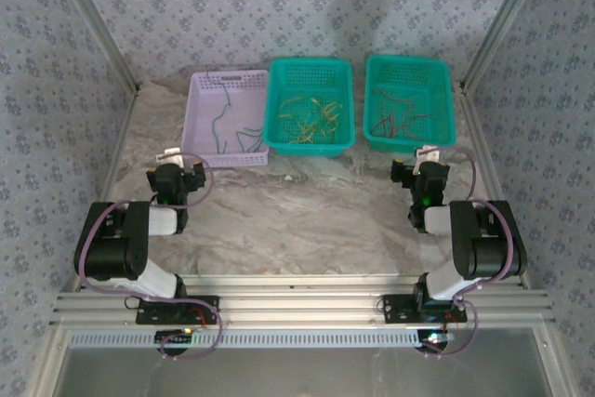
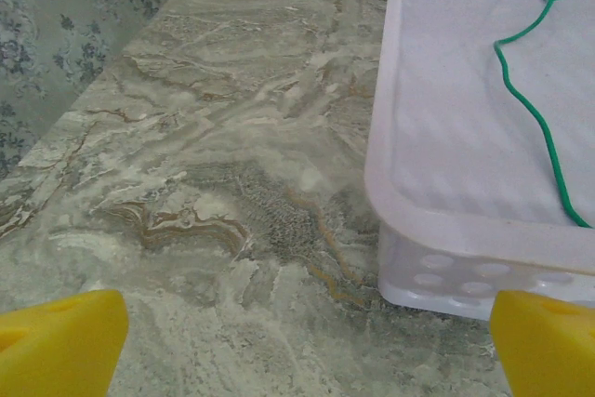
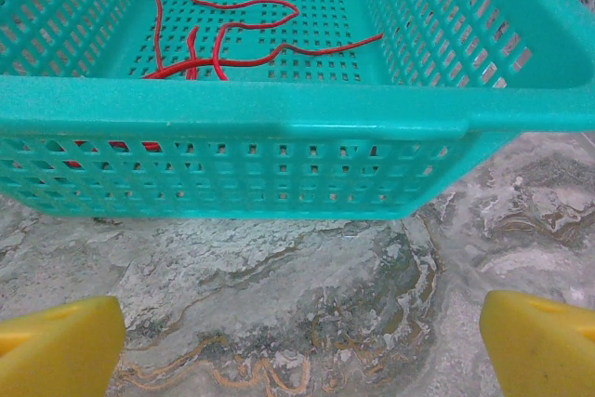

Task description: Untangle the cables

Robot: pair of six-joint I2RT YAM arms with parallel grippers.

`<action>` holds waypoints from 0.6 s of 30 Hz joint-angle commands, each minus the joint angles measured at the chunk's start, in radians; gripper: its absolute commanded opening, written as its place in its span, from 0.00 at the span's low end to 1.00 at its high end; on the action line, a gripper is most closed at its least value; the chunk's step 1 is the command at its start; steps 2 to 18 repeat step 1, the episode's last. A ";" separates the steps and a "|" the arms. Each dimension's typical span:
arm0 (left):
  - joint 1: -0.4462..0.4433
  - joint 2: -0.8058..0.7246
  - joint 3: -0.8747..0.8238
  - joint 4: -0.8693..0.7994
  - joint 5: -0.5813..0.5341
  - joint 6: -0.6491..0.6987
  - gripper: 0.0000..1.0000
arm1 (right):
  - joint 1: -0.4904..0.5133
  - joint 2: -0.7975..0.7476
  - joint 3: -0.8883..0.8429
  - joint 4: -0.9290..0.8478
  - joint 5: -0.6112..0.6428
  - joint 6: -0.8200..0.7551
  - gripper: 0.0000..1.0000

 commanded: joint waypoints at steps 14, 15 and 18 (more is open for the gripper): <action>0.010 0.004 0.020 0.026 0.048 -0.007 1.00 | -0.003 0.002 -0.003 0.020 0.004 0.001 1.00; 0.010 0.004 0.020 0.026 0.048 -0.007 1.00 | -0.003 0.002 -0.003 0.020 0.004 0.001 1.00; 0.010 0.004 0.020 0.026 0.048 -0.007 1.00 | -0.003 0.002 -0.003 0.020 0.004 0.001 1.00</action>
